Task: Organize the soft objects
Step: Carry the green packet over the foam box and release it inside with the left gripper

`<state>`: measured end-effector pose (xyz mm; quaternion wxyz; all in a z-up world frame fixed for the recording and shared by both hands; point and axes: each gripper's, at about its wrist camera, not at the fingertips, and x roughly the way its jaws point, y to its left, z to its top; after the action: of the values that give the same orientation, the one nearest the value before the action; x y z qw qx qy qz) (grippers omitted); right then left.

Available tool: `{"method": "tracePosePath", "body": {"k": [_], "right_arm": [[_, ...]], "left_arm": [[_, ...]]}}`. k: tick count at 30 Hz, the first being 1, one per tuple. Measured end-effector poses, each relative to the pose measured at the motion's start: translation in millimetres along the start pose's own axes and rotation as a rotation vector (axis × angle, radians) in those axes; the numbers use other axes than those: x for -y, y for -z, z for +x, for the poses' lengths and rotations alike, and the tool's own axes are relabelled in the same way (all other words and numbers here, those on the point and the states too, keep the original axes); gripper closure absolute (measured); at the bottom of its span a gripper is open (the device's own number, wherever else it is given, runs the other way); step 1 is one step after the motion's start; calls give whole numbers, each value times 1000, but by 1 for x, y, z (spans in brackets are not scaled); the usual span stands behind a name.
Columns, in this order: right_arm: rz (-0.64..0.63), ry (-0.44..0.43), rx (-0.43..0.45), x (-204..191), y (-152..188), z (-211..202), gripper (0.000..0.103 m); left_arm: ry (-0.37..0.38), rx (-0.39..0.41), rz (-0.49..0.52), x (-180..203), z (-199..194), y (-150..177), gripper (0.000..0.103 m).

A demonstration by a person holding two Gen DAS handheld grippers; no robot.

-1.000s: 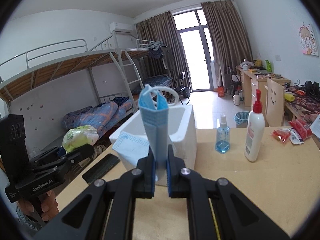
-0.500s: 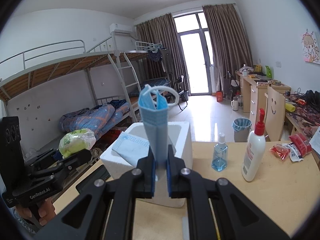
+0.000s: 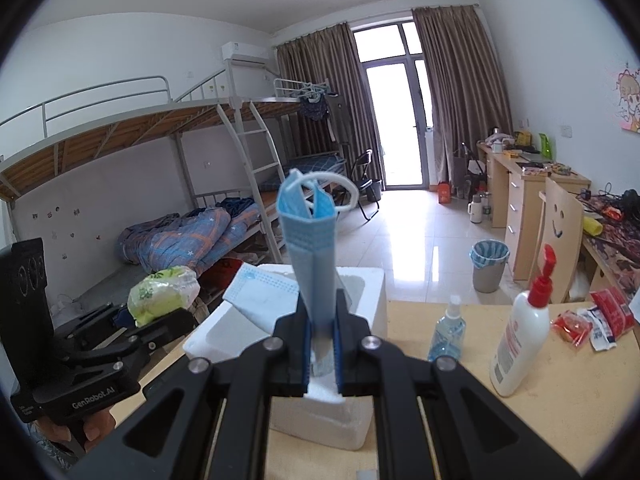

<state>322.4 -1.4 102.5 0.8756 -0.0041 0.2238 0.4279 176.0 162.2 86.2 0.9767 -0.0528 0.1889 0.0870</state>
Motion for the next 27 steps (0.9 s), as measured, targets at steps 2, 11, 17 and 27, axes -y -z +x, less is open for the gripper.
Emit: {"method": "tracePosePath", "body": {"k": [2,11,17,27], "right_arm": [[5,-8,-9,1,0,6,91],[35,-21,-27,9,-2,17,91],[51,24,-8,17,-2,1,91],[70,94,9,28,-3,-16,91]], "left_arm": [[-4,-7,-1,-3,6,-1,53],[-31,-45,7,-7,21,1,53],[-12,-58,28,2,32,-3,53],[31,-82,47,15,56,-8,52]]}}
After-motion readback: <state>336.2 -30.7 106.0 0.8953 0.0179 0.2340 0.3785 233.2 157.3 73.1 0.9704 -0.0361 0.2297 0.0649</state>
